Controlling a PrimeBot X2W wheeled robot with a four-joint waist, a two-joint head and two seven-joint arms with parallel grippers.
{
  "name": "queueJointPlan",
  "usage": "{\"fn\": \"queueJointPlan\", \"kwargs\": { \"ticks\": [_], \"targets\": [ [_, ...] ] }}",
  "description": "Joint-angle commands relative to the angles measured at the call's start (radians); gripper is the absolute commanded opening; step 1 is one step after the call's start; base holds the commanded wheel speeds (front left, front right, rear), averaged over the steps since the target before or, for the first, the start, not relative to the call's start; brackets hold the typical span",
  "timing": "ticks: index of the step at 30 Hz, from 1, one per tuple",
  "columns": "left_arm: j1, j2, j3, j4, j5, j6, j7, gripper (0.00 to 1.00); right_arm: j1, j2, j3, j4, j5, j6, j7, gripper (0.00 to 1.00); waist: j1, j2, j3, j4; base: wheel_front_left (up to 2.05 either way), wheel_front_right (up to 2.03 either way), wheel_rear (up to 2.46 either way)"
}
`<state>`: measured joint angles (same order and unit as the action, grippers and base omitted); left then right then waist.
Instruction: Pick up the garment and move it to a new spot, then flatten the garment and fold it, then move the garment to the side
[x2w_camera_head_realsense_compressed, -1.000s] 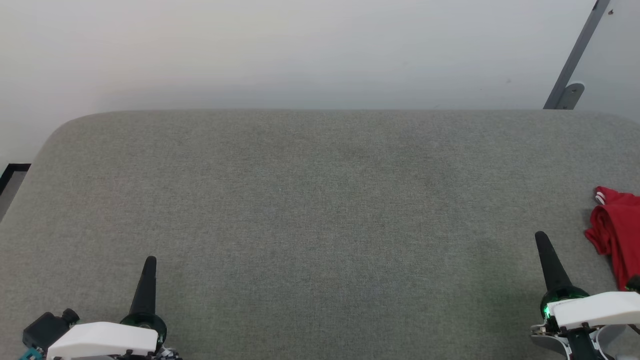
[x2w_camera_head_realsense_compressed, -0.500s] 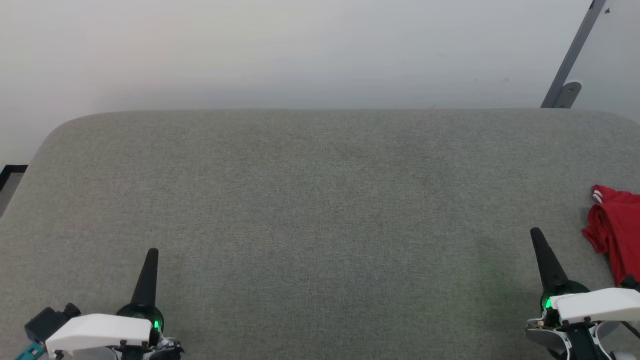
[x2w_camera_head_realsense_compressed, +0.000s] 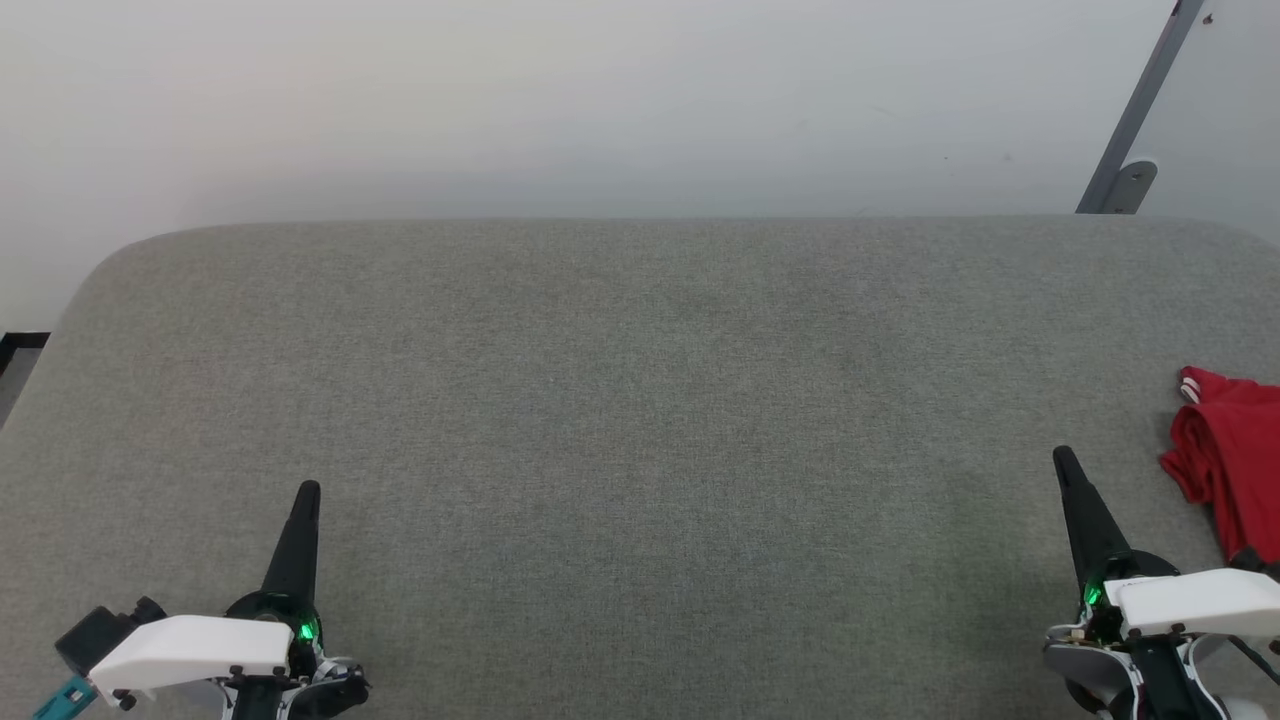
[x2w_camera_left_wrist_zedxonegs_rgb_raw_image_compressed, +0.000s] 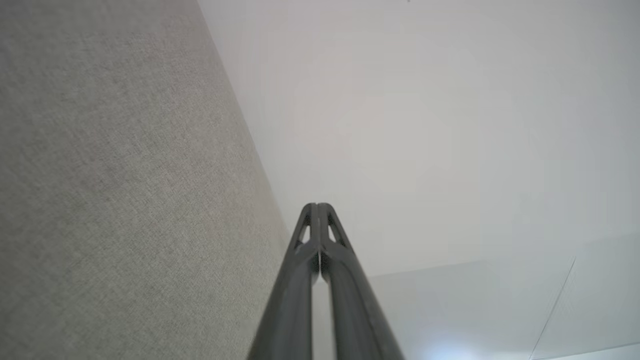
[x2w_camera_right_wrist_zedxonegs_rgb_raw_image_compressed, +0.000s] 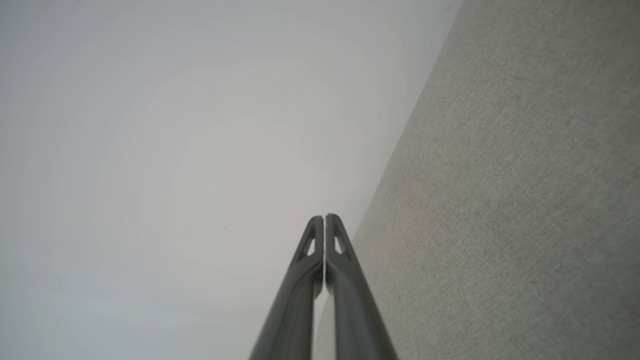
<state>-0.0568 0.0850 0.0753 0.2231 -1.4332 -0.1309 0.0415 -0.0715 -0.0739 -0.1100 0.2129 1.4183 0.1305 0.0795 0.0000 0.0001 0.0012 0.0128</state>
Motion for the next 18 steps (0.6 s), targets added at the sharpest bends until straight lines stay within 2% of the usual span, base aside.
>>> {"fn": "queueJointPlan", "kwargs": {
  "ticks": [1, 18],
  "targets": [
    [-0.018, -0.002, 0.006, 0.002, -0.020, 0.000, 0.006, 0.00, -0.013, 0.003, -0.004, 0.002, 0.021, 0.000, 0.008, 0.00, 0.0000, -0.0001, 0.000, 0.000, 0.00, 0.00, 0.00],
    [-0.044, -0.015, 0.017, 0.014, -0.122, 0.000, 0.040, 0.00, -0.030, 0.017, -0.005, 0.020, 0.124, 0.000, 0.025, 0.00, 0.0000, -0.0001, 0.001, -0.007, 0.00, 0.00, 0.00]
  ]
}}
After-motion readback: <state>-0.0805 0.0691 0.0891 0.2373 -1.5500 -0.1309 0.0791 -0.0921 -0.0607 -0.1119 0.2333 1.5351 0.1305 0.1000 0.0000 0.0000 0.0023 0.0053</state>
